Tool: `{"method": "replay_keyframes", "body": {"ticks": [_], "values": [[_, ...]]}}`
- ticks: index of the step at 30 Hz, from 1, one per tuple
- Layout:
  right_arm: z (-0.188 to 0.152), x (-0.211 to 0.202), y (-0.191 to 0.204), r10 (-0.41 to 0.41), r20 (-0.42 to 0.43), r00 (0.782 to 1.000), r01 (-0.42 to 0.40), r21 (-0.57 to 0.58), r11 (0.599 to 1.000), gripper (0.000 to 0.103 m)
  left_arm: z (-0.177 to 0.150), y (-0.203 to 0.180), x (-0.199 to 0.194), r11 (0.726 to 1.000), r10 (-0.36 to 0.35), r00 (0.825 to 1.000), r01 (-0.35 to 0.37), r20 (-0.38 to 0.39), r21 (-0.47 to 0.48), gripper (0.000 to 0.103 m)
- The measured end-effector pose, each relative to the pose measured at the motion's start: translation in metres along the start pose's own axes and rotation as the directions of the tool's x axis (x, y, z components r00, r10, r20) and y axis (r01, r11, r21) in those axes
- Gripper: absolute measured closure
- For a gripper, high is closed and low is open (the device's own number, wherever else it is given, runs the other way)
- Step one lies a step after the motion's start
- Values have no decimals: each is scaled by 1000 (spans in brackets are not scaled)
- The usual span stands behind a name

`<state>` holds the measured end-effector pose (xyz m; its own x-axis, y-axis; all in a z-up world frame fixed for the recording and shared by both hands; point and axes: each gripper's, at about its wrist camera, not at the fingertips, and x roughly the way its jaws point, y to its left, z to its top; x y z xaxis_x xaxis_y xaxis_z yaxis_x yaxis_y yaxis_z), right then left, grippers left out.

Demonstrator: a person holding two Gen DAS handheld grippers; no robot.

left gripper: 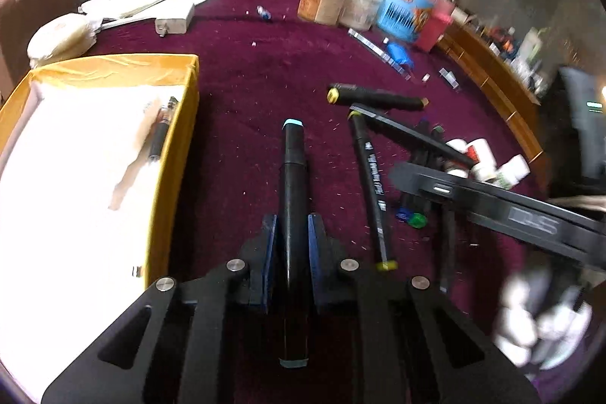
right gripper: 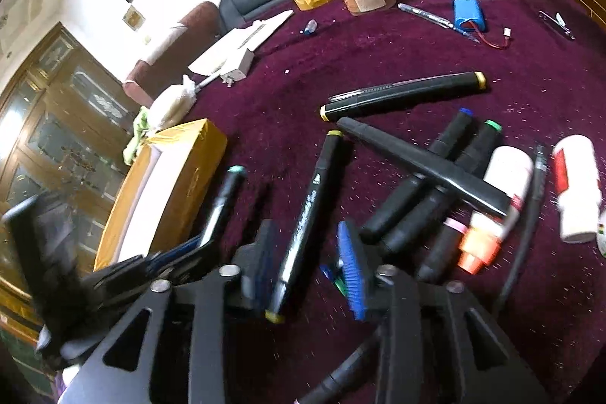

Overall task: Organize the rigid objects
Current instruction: 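Grasp a blue-capped black marker with left while right grasps a yellow-ended marker, then lower both markers into the tray and open both grippers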

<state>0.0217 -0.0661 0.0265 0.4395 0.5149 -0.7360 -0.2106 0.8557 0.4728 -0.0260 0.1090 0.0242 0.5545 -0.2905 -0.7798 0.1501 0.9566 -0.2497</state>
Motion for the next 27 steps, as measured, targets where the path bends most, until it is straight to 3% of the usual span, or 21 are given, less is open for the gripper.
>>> {"method": "replay_keyframes", "body": {"ticks": [5, 9, 10, 11, 15, 20, 27], "values": [[8, 23, 13, -116, -21, 993, 115, -23, 993, 70, -3, 22, -30, 993, -90, 995, 92, 33, -76, 90], [10, 36, 23, -200, -22, 980, 198, -63, 978, 71, -3, 42, -50, 986, -115, 992, 121, 58, -115, 90], [10, 38, 26, -221, -26, 975, 218, -82, 972, 75, -2, 50, -56, 985, -117, 991, 124, 67, -124, 90], [10, 38, 27, -234, -28, 972, 231, -90, 969, 88, -2, 56, -60, 985, -111, 991, 119, 74, -128, 90], [9, 25, 22, -179, -23, 984, 178, -34, 983, 90, 3, 88, -72, 981, -82, 993, 96, 90, -168, 90], [13, -1, 41, -37, 8, 999, 37, -12, 999, 90, 15, 127, -75, 978, -24, 996, 42, 89, -202, 90], [21, 23, 98, 142, -74, 987, -143, 0, 990, 89, 39, 171, -40, 960, -29, 999, 33, 17, -278, 90]]}}
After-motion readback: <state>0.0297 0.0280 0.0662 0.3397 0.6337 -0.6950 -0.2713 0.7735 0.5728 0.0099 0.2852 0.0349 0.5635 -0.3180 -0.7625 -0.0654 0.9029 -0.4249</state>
